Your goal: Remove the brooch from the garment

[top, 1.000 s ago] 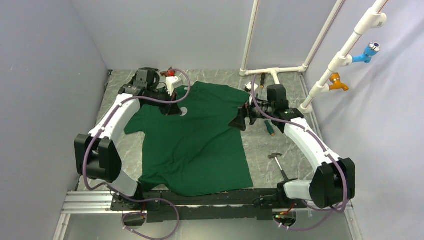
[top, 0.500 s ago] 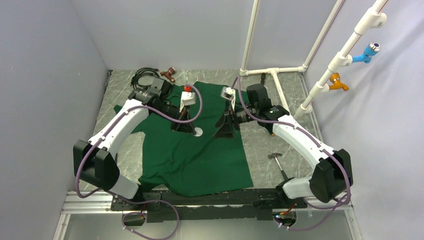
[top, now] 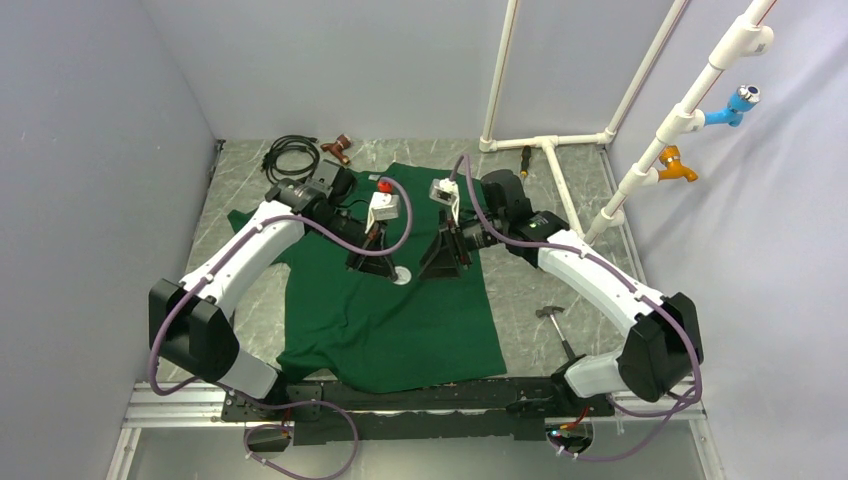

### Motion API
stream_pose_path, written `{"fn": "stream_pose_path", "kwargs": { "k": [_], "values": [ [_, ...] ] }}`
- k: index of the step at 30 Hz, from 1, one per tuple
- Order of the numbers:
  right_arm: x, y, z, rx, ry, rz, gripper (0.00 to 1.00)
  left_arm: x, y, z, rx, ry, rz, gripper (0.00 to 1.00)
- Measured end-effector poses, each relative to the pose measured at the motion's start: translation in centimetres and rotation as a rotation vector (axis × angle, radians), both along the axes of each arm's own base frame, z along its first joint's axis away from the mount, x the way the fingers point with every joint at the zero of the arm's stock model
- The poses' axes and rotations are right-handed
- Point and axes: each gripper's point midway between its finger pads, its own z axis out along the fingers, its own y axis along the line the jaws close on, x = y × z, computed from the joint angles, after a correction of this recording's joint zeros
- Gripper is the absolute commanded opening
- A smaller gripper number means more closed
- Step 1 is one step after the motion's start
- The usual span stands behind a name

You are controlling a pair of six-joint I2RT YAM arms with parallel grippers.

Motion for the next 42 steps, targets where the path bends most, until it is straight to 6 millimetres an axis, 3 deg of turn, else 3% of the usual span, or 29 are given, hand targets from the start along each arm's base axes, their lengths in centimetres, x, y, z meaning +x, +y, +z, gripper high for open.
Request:
{"fn": "stream_pose_path", "kwargs": {
  "k": [15,20,22,31,32,34,39,42],
  "values": [
    [-0.8,1.4,-0.2,0.013,0.064,0.043,0.37,-0.1,-0.9,0.2,-0.010,0.011,-0.028,0.00],
    [-0.8,1.6,0.0,0.019,0.068,0.043,0.18,-0.1,-0.9,0.4,-0.012,0.014,-0.029,0.00],
    [-0.8,1.6,0.0,0.021,0.068,0.042,0.00,-0.1,-0.9,0.4,-0.011,0.015,-0.029,0.00],
    [-0.2,1.4,0.3,0.028,0.085,0.020,0.00,1.1,-0.9,0.3,-0.002,0.025,0.044,0.36],
    [0.0,1.4,0.4,0.032,0.087,0.012,0.00,1.4,-0.7,0.3,-0.010,0.020,0.073,0.46],
    [0.7,1.1,0.6,0.048,0.100,-0.009,0.00,2.5,0.4,0.4,-0.031,0.002,0.153,0.77],
    [2.2,0.1,0.6,0.091,0.174,-0.073,0.00,5.1,3.1,1.6,-0.119,-0.073,0.338,0.77],
    [3.0,-0.5,0.7,0.124,0.235,-0.109,0.00,4.7,3.0,1.7,-0.170,-0.088,0.339,0.72]
  ]
}}
